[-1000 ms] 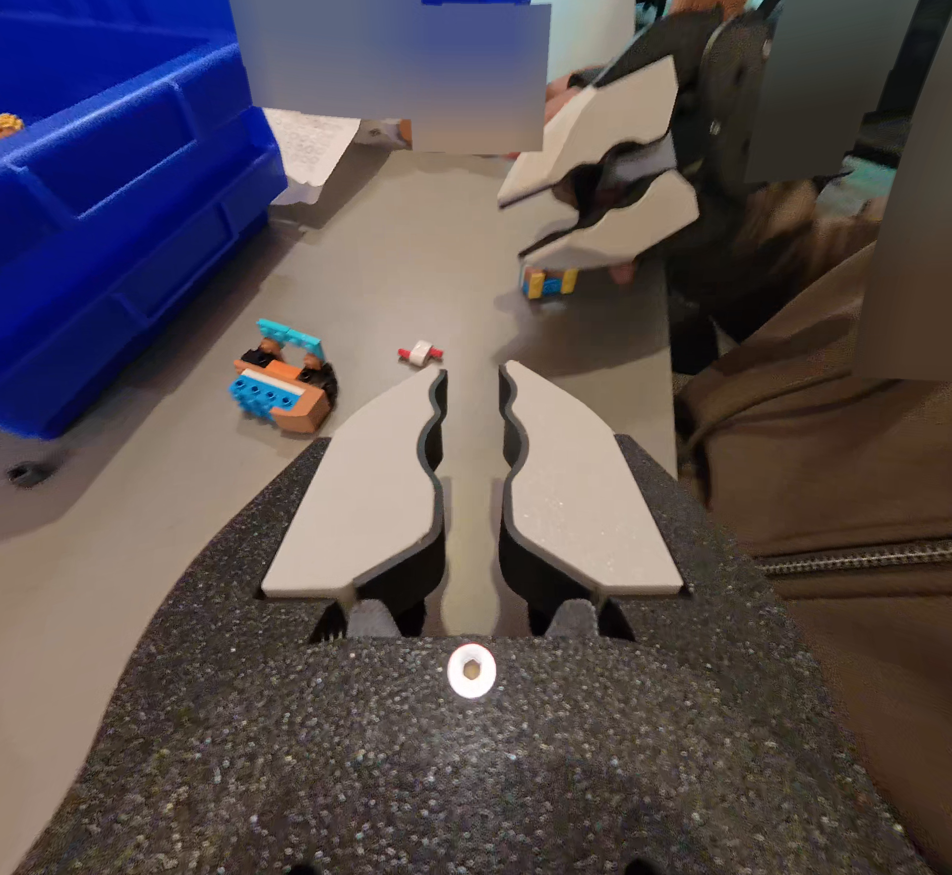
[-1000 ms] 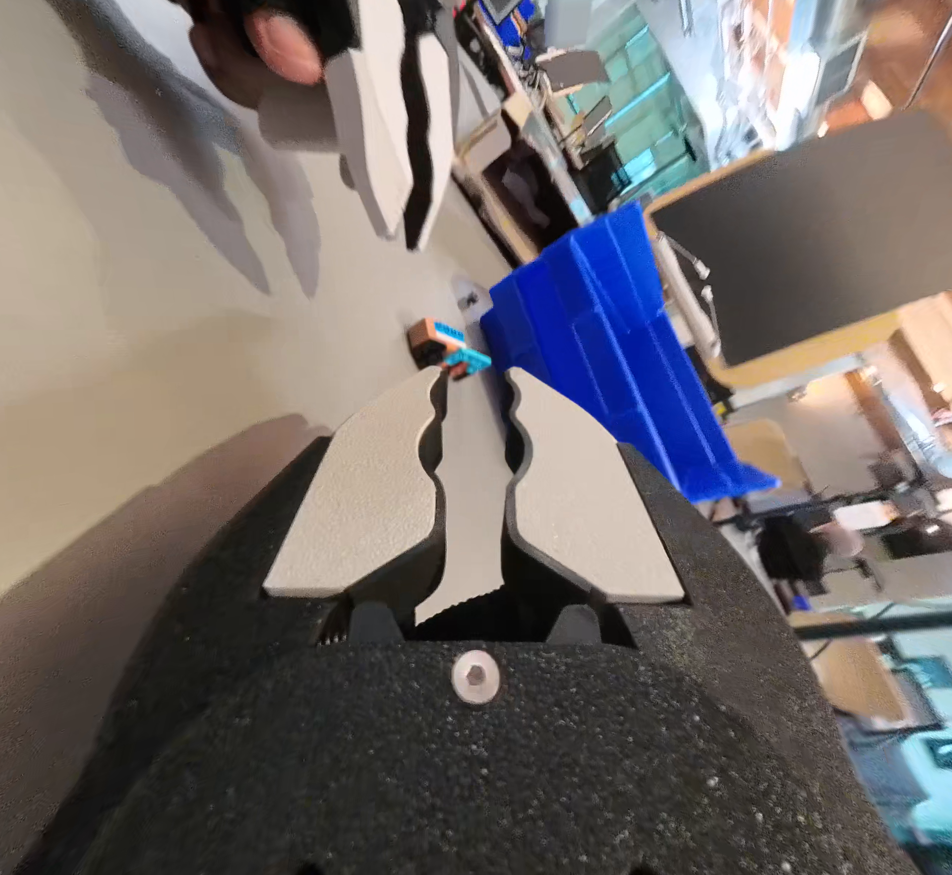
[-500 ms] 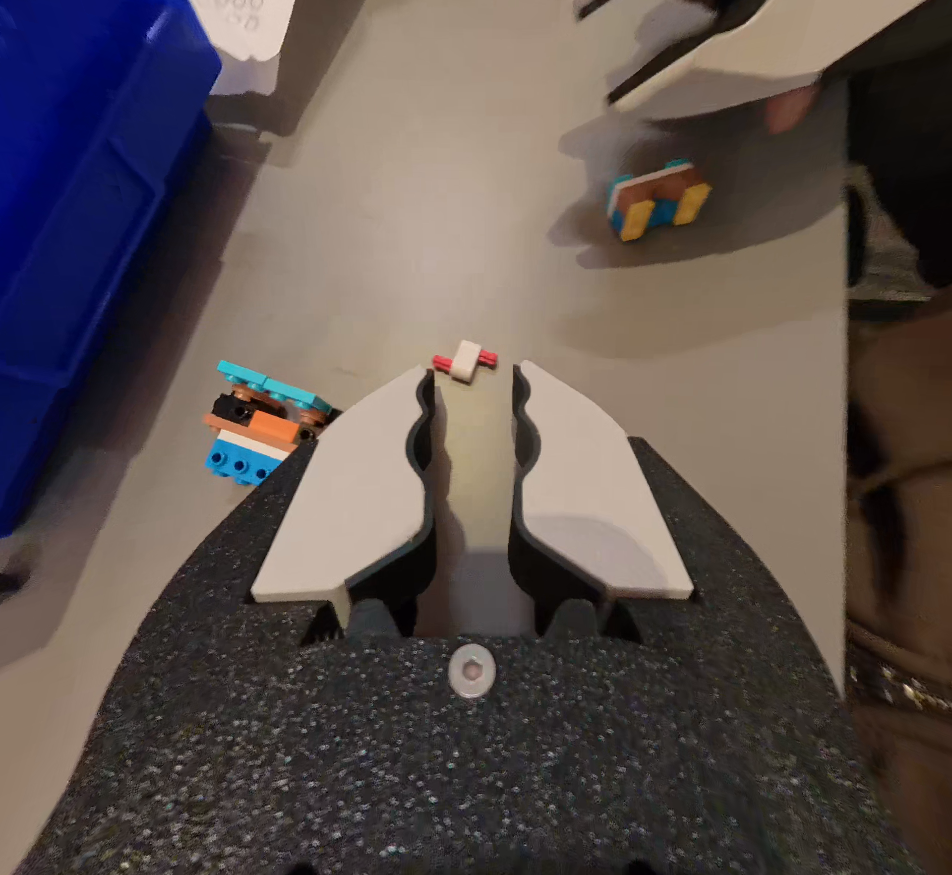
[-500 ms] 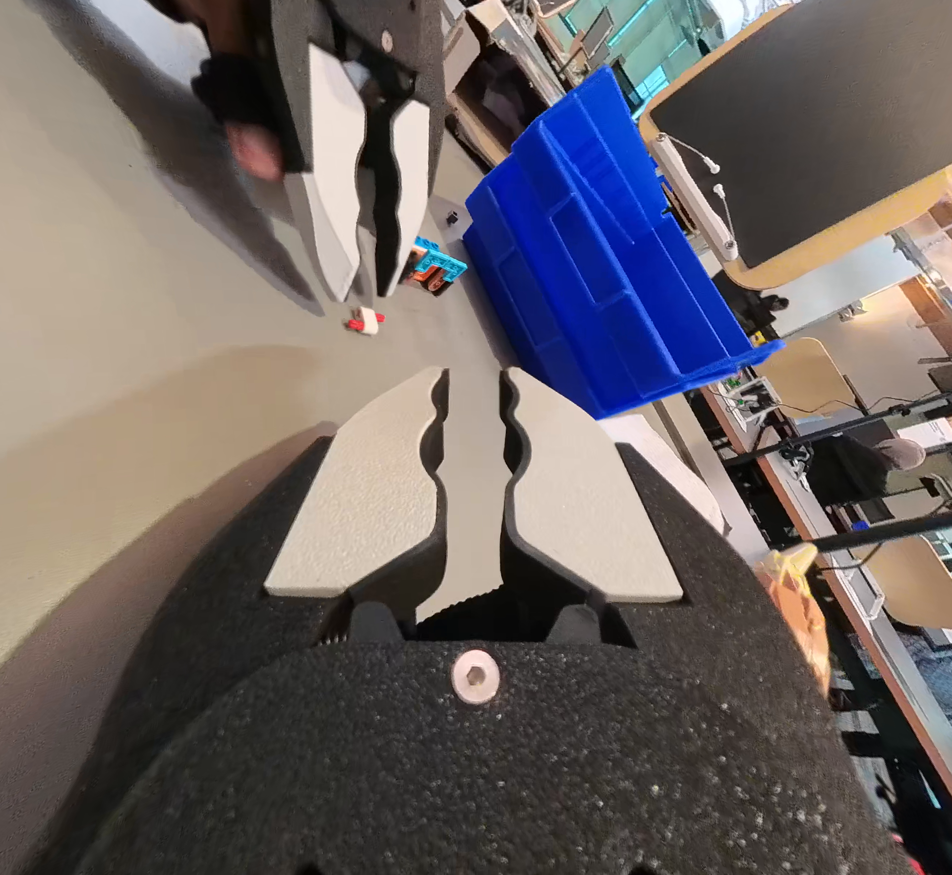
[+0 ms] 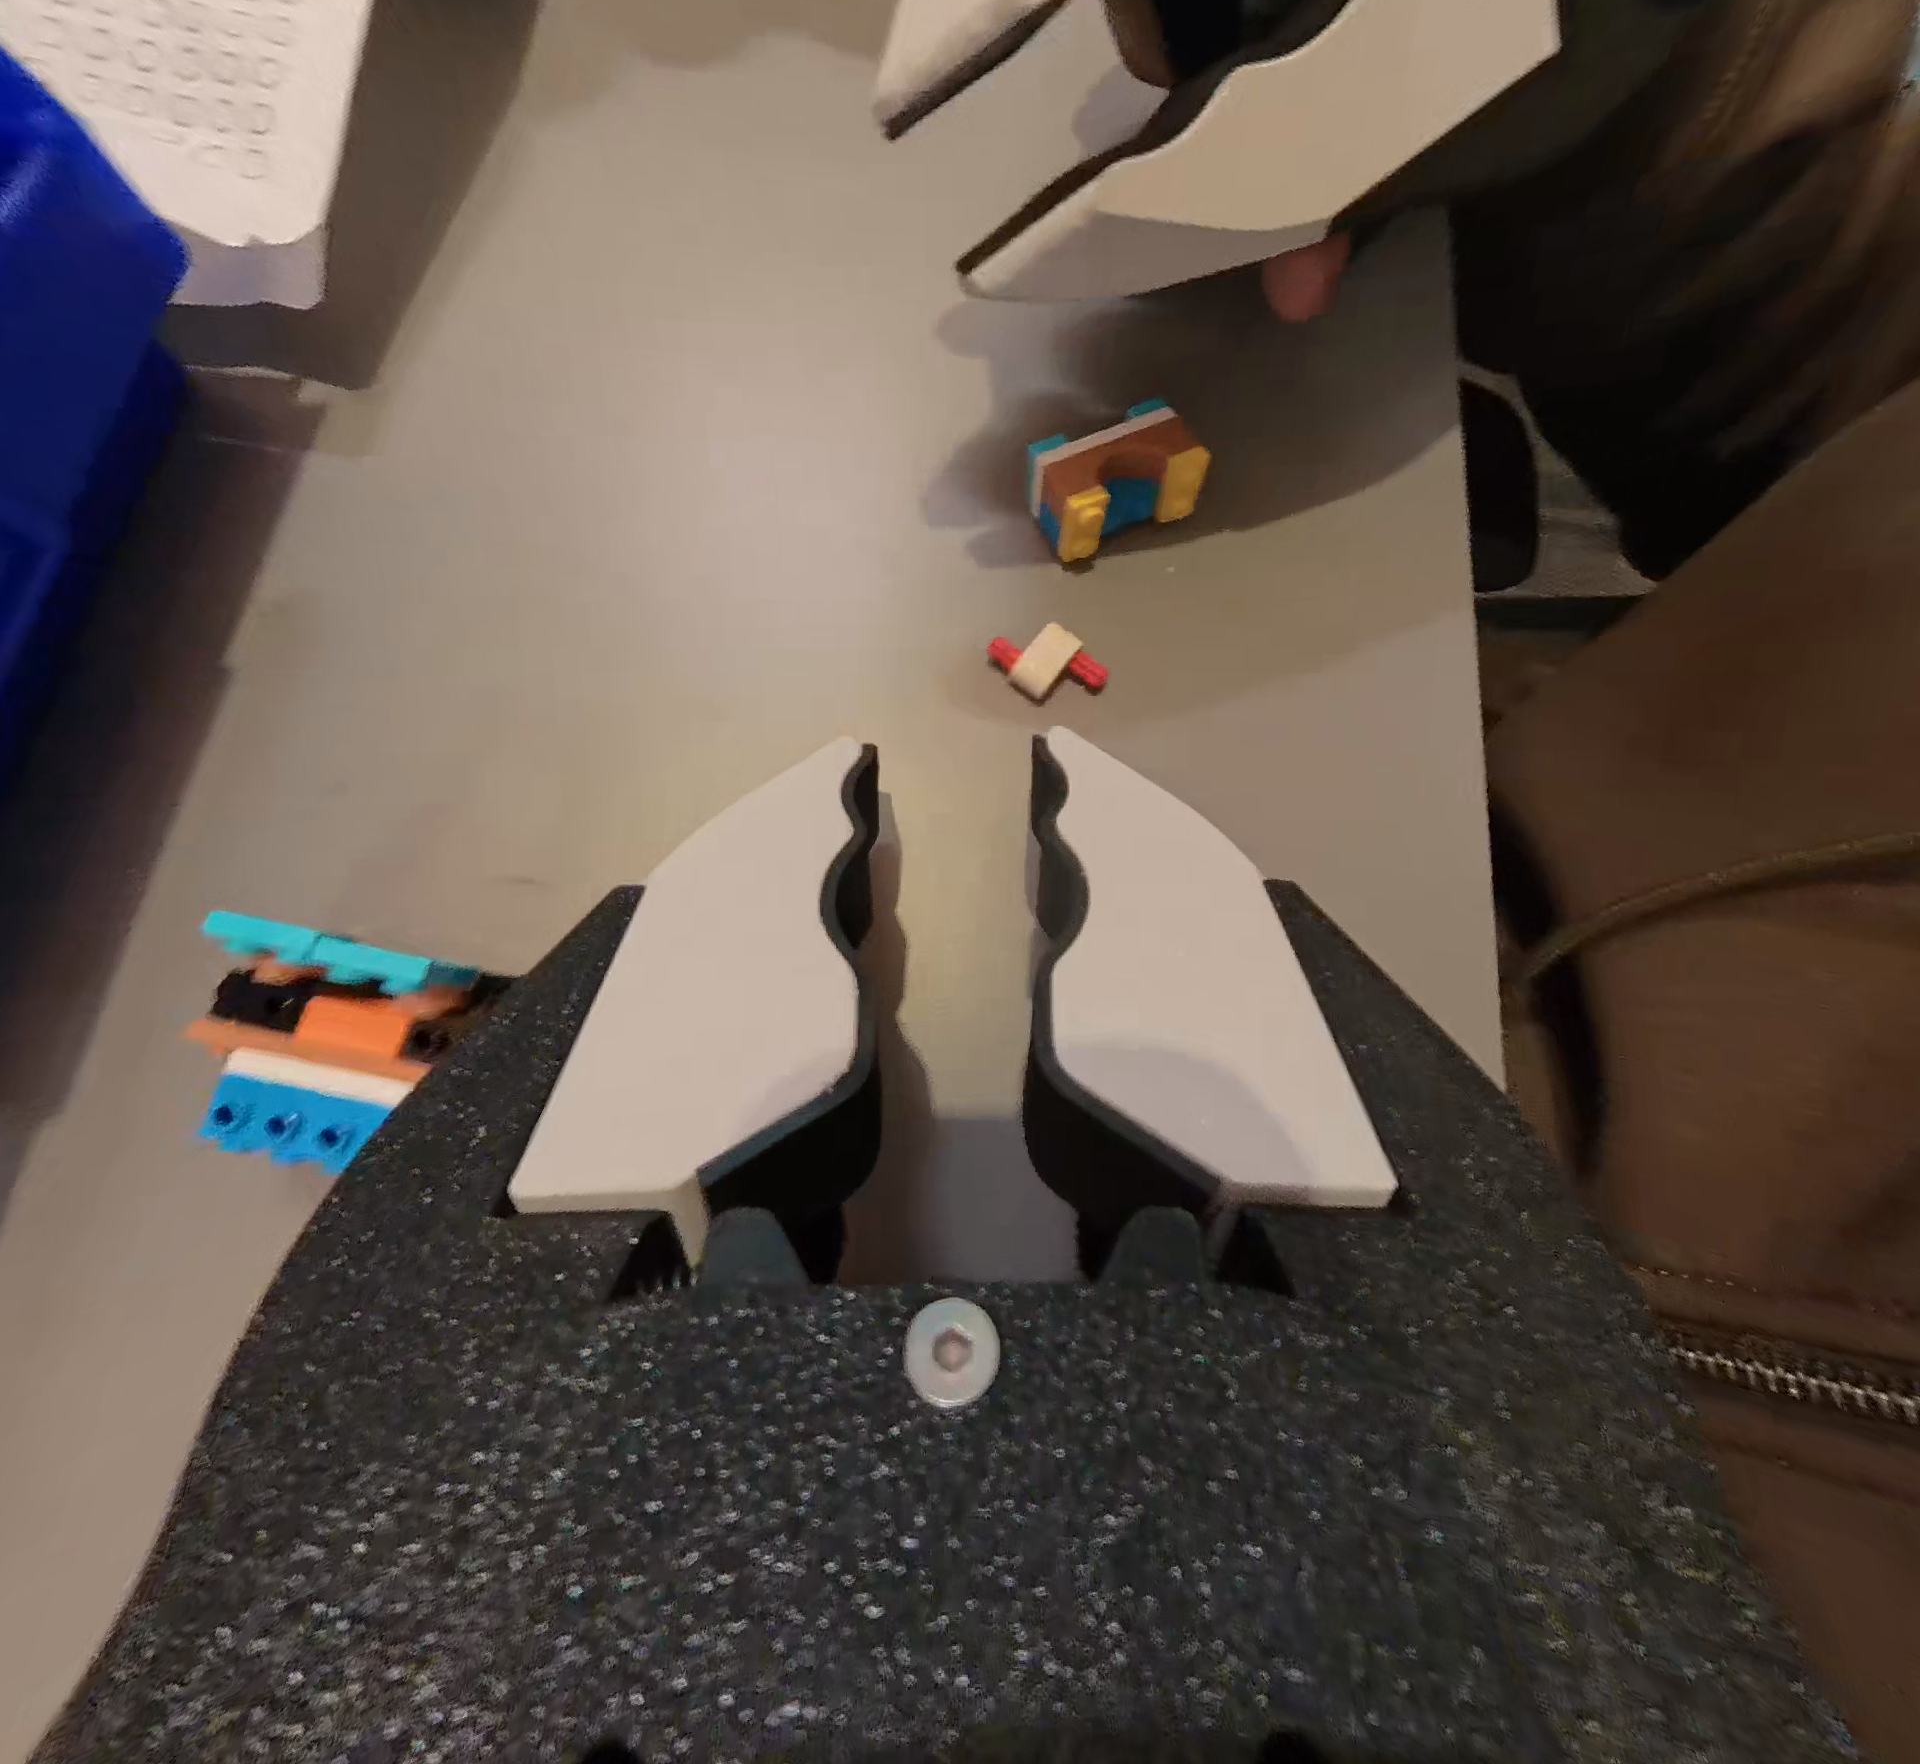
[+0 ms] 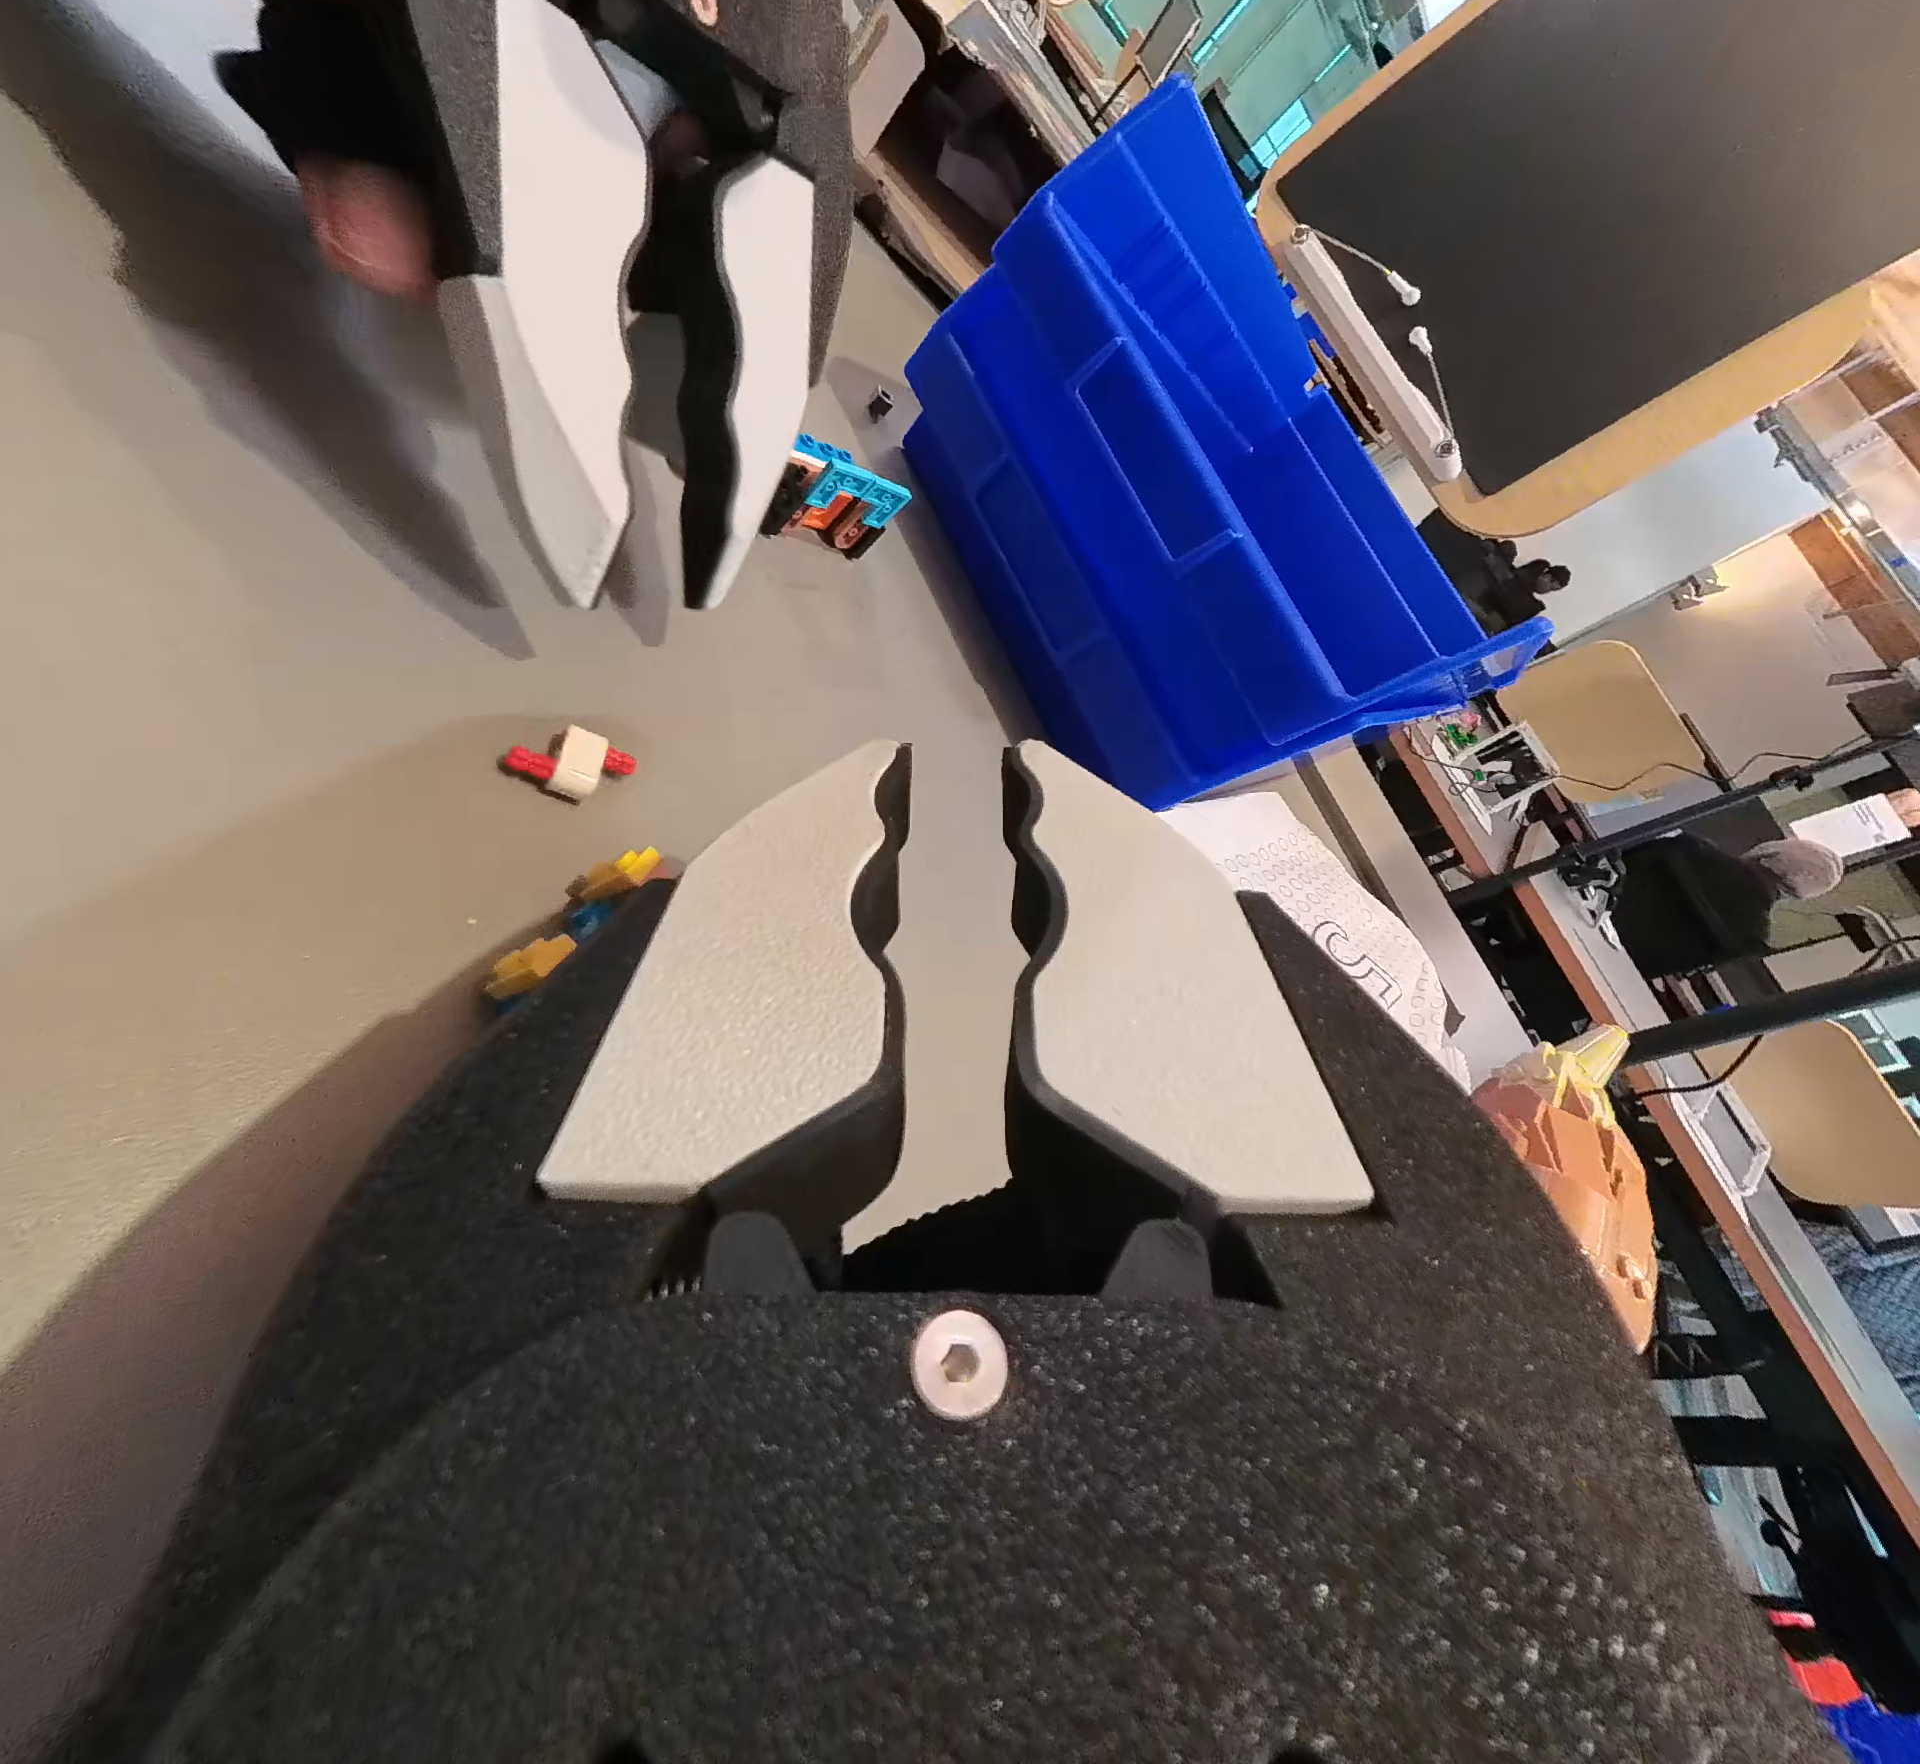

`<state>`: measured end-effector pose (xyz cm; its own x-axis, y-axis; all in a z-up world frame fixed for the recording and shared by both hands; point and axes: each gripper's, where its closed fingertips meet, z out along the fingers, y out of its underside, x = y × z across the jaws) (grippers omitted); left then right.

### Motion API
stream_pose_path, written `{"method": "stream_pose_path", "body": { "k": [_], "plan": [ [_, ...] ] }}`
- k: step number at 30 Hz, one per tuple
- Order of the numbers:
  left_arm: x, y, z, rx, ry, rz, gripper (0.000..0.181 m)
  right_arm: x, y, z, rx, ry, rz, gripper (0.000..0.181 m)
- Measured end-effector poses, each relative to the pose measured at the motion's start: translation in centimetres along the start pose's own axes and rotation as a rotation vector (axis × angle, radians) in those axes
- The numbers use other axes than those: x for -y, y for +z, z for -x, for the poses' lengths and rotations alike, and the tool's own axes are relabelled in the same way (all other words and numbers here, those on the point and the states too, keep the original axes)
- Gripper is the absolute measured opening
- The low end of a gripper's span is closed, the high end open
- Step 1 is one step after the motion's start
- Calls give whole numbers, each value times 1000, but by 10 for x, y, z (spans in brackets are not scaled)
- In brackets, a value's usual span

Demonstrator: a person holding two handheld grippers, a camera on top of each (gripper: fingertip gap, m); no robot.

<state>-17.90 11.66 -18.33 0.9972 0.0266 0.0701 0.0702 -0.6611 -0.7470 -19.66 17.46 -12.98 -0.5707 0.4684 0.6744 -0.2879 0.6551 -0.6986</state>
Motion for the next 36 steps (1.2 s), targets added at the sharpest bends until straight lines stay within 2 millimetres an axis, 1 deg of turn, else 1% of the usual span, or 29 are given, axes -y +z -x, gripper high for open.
{"method": "stream_pose_path", "body": {
  "k": [2,6,9,16,19,21,25,27,28,33,36],
  "plan": [
    [0,7,-9,-34,29,21,30,0,0,0,1,2,-4,17],
    [-3,23,-11,34,4,90,31,1,-1,-1,-8,6,-9,17],
    [1,27,-15,83,-27,87,31,1,-1,0,-9,0,-7,17],
    [7,31,-25,143,3,83,31,1,-1,1,-15,-22,0,16],
    [10,26,-28,175,53,92,31,2,-3,1,-22,-22,-7,16],
    [10,23,-26,200,68,99,31,2,-4,1,-25,-20,-9,15],
    [5,30,-25,173,18,115,30,1,-3,2,-24,-28,-2,15],
    [4,33,-25,184,19,108,24,1,-2,4,-19,-40,2,15],
    [5,35,-26,179,26,98,19,1,-2,6,-13,-50,3,15],
    [5,33,-25,181,105,81,18,0,0,11,6,-69,16,15],
    [7,31,-28,149,160,43,17,2,0,14,23,-75,1,15]
  ]
}}
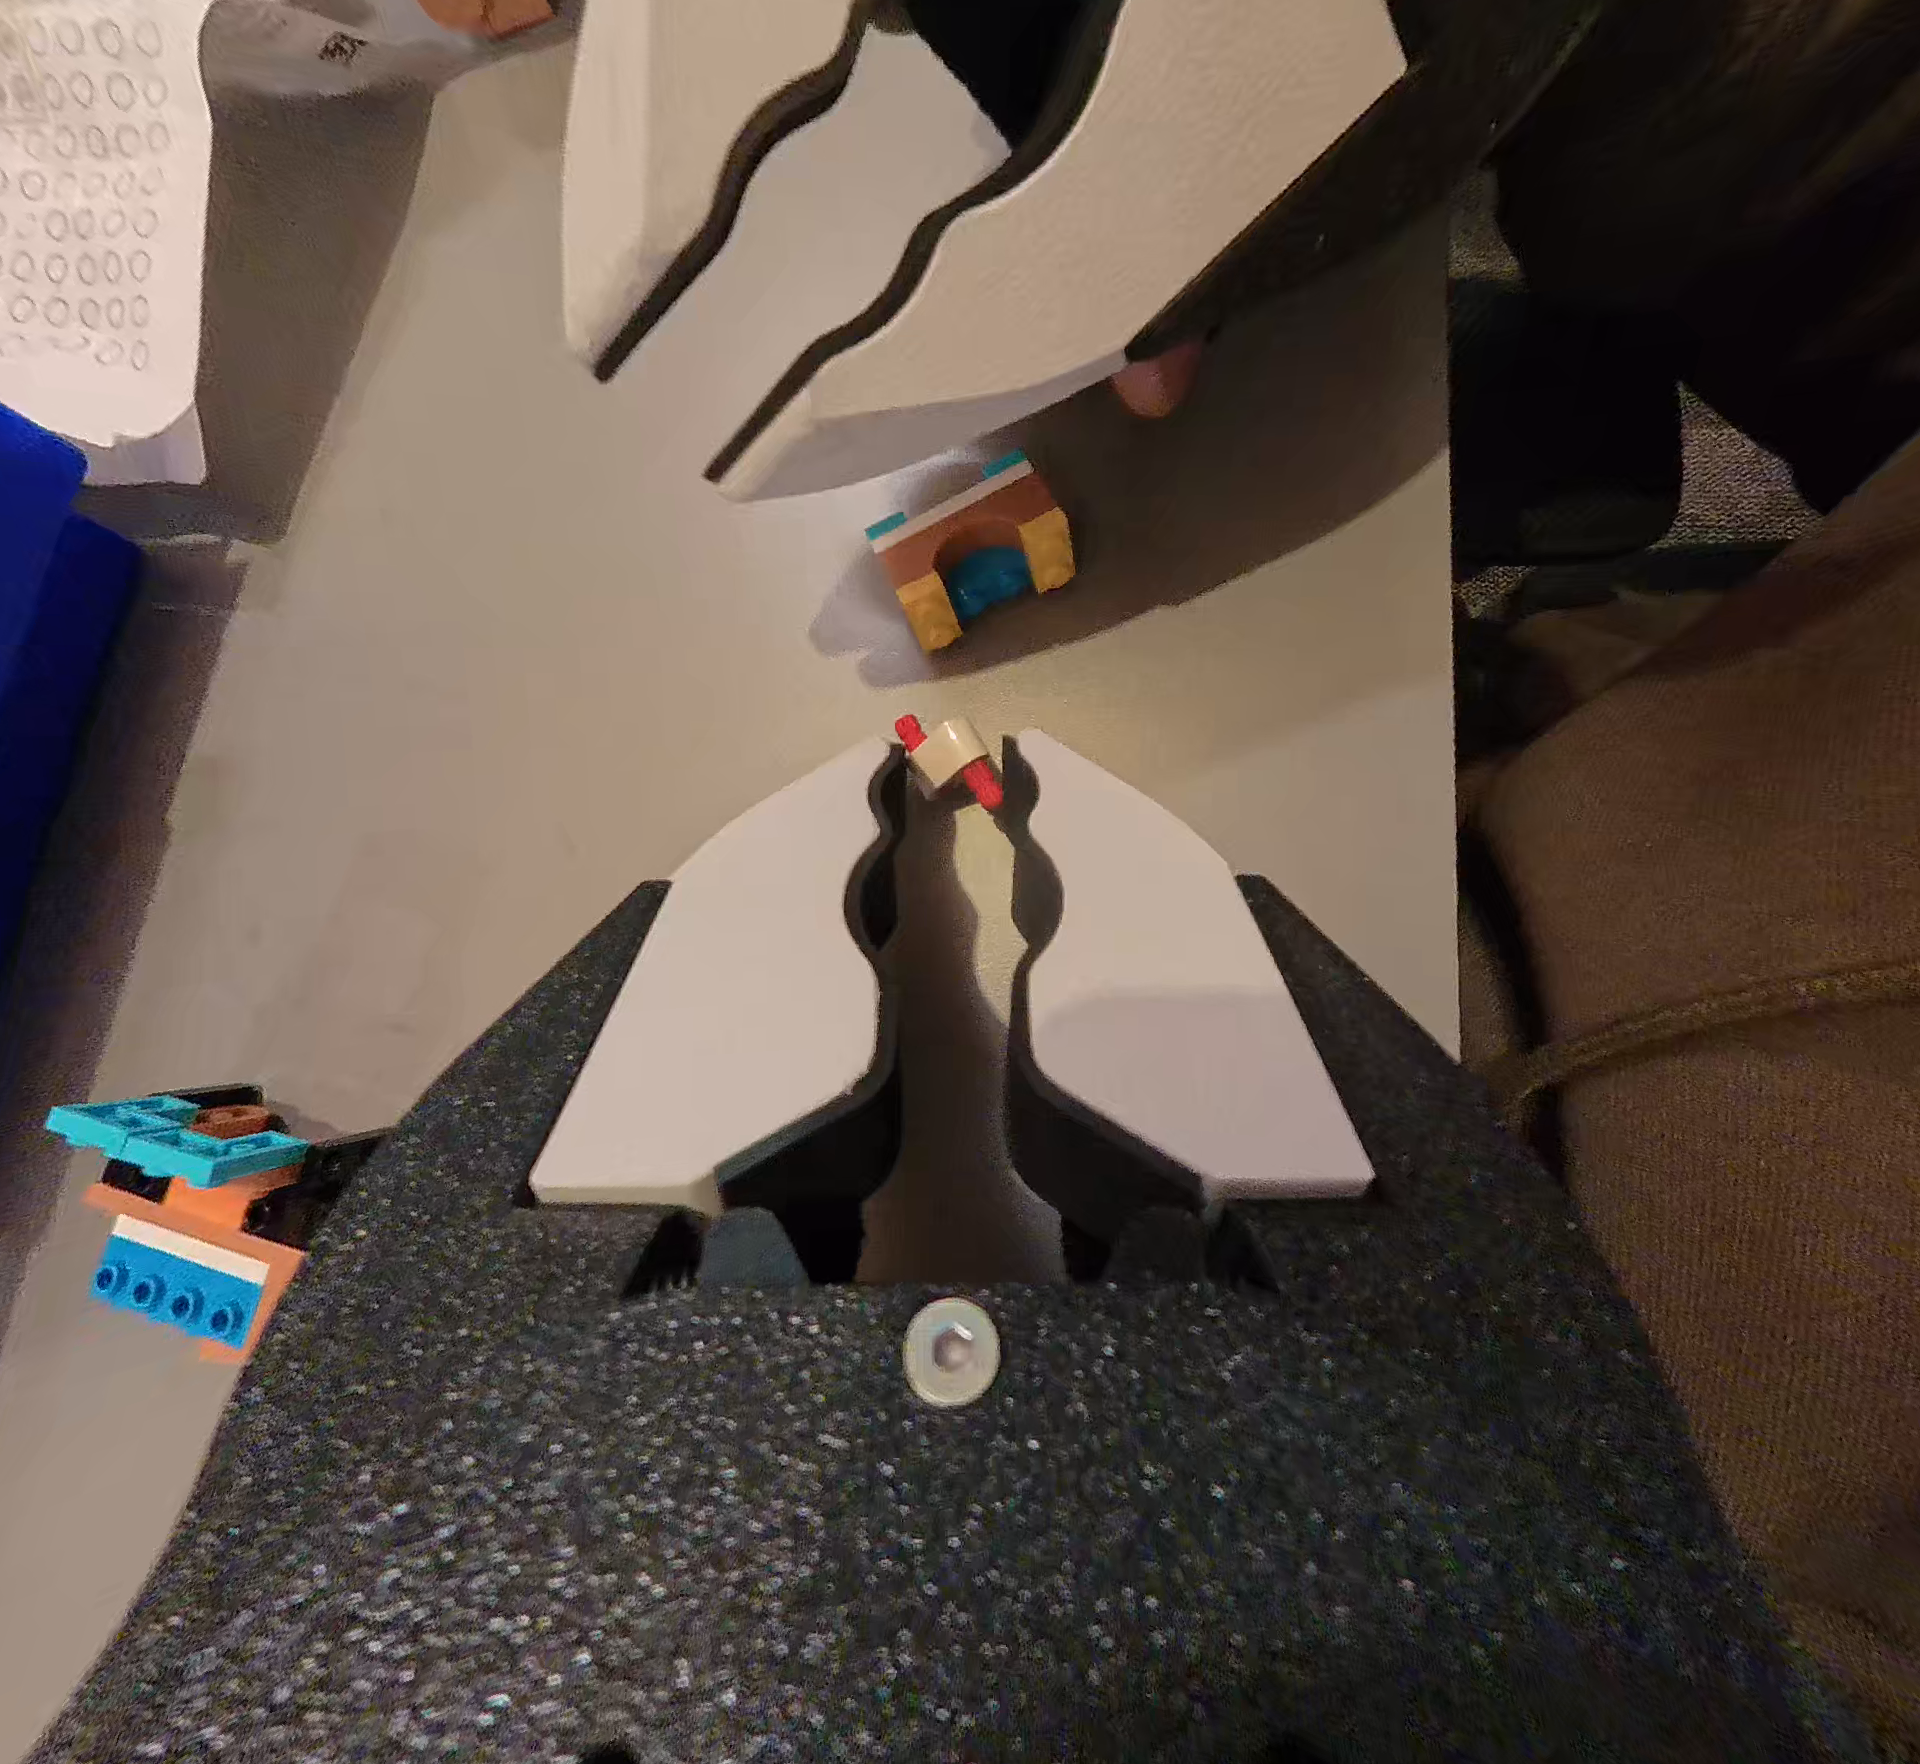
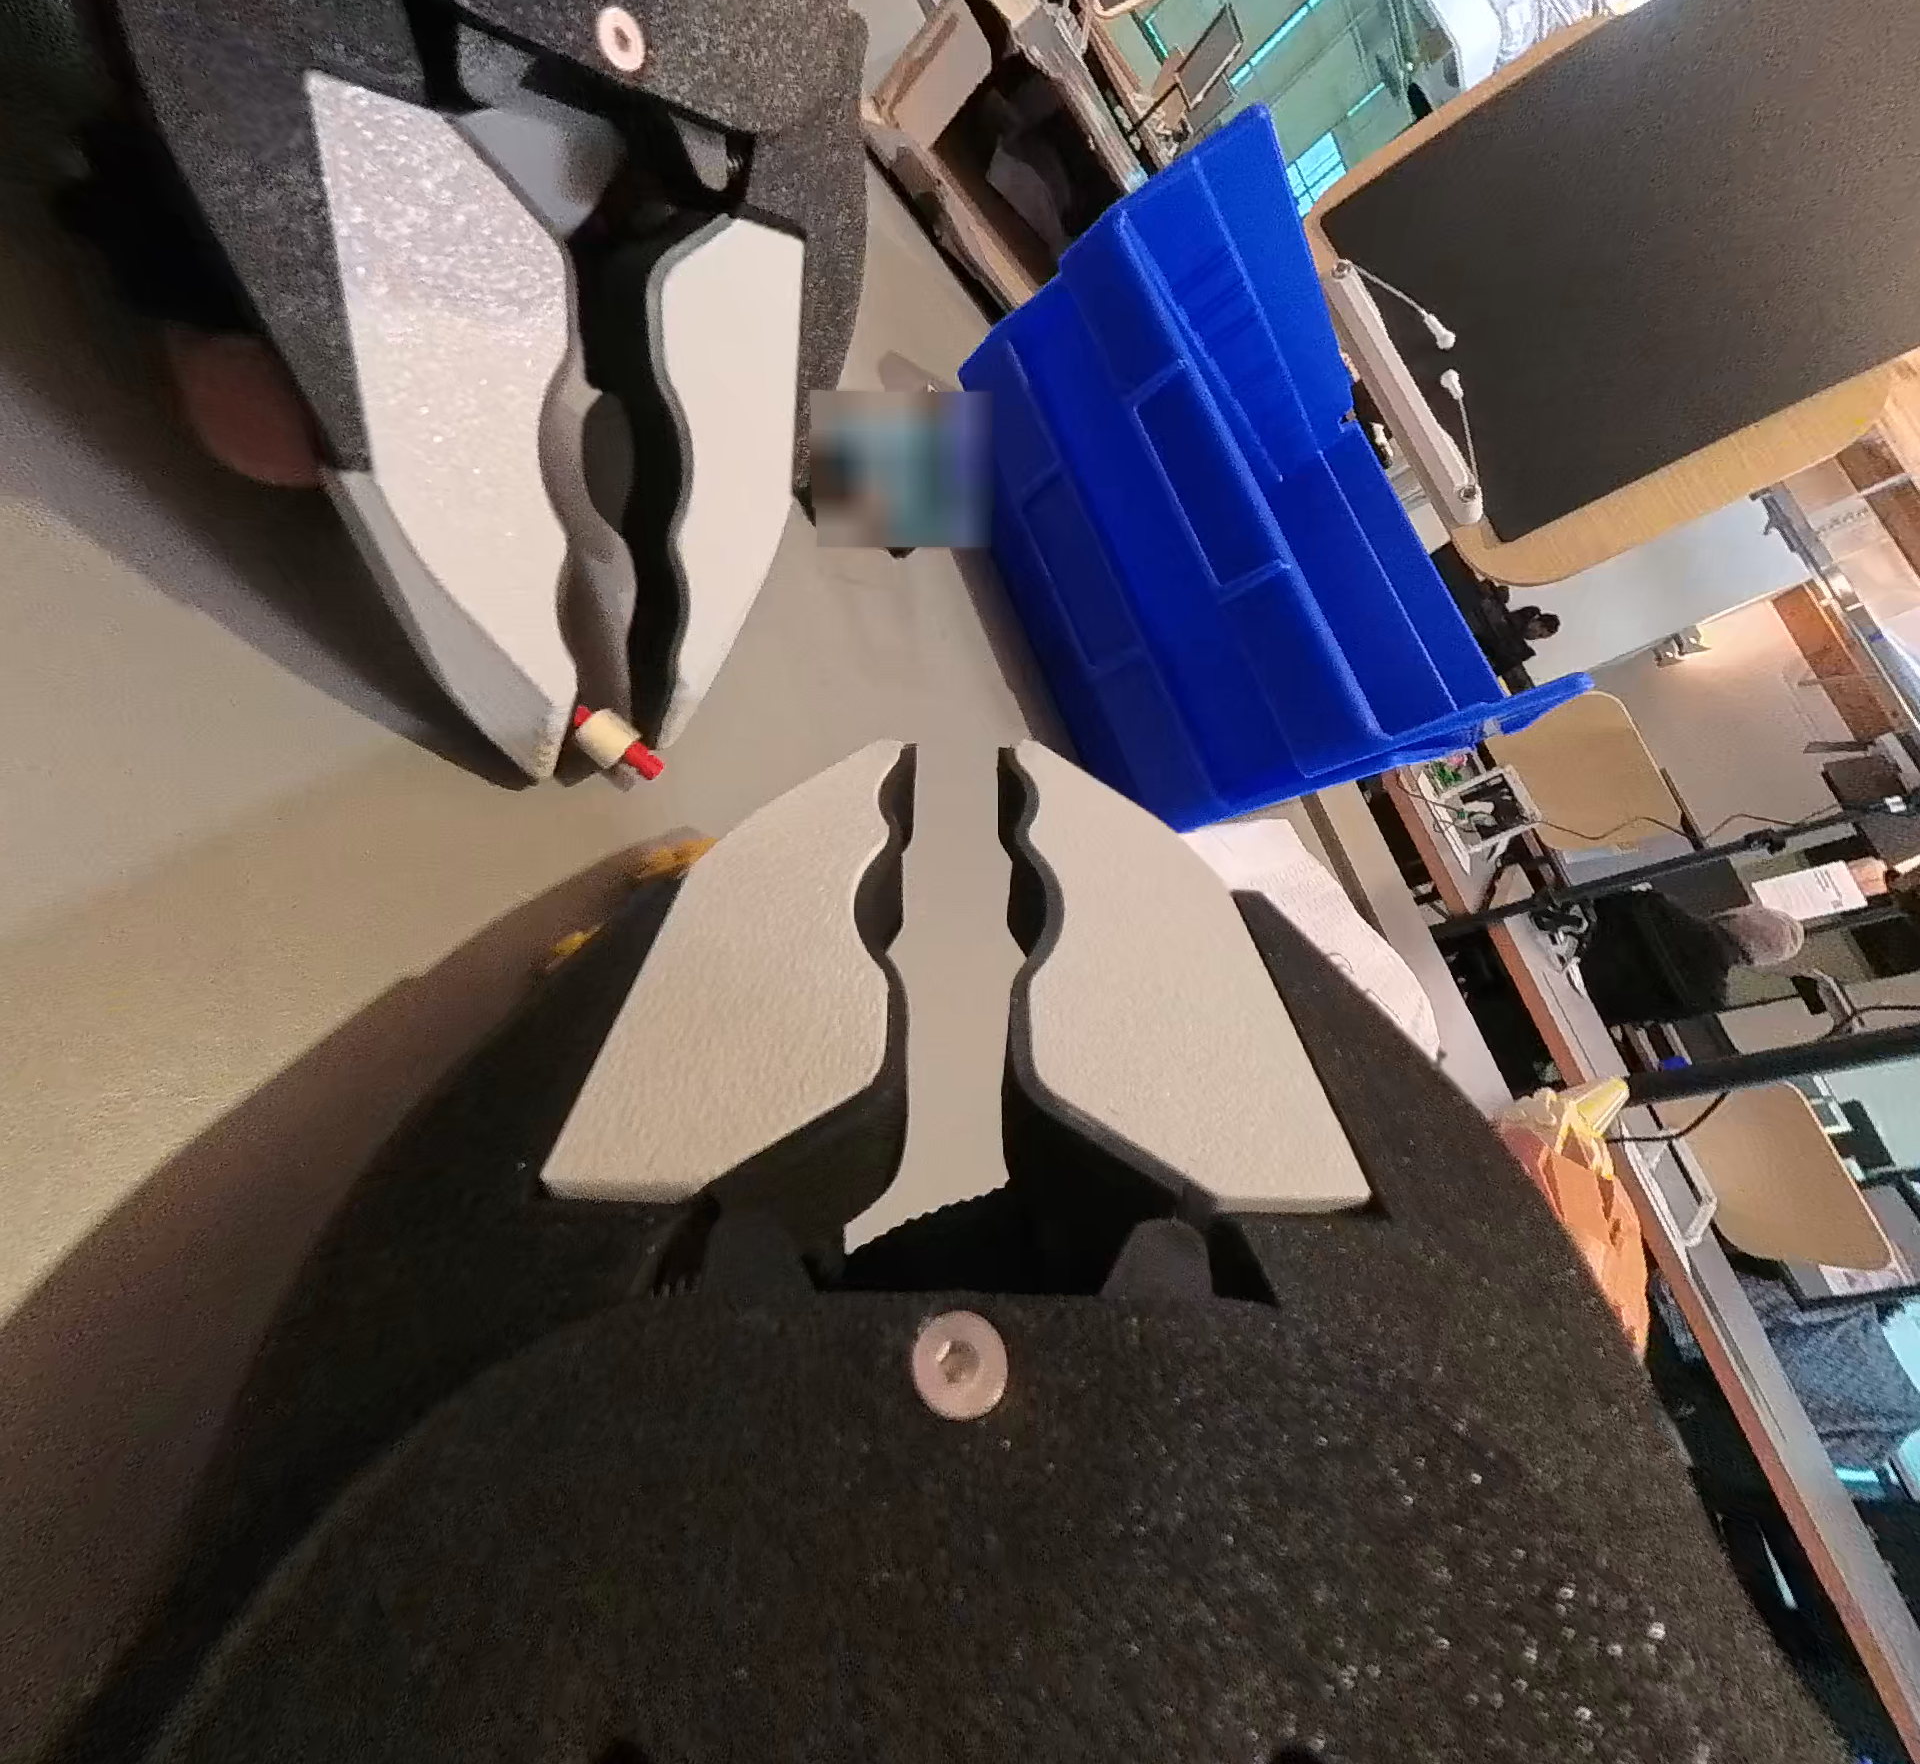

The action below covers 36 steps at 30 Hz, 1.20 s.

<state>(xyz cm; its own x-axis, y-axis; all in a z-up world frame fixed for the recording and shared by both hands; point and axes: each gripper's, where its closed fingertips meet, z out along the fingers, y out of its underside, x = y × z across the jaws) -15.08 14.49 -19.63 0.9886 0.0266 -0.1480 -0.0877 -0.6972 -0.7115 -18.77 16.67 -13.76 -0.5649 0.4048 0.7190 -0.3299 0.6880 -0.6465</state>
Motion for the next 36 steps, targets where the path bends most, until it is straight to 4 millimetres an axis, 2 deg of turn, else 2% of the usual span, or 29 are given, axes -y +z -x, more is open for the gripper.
{"method": "stream_pose_path", "body": {
  "k": [3,7,11,15,20,30,36],
  "plan": [
    [4,-9,-2,-55,-2,-82,17,5,-1,6,26,-27,-27,15],
    [7,-27,5,-116,-120,-201,17,17,-3,15,38,-108,-79,15],
    [17,-51,9,-254,-329,-371,14,31,-2,24,-26,-305,-107,20],
    [23,-64,4,-447,-530,-441,14,45,9,34,-88,-447,-92,22],
    [19,-63,1,-429,-545,-414,14,53,22,40,-117,-512,-68,19],
    [10,-57,15,-223,-503,-379,16,42,30,40,-91,-503,25,6],
    [10,-62,19,-191,-471,-404,19,40,29,38,-77,-446,25,6]
  ]
}}
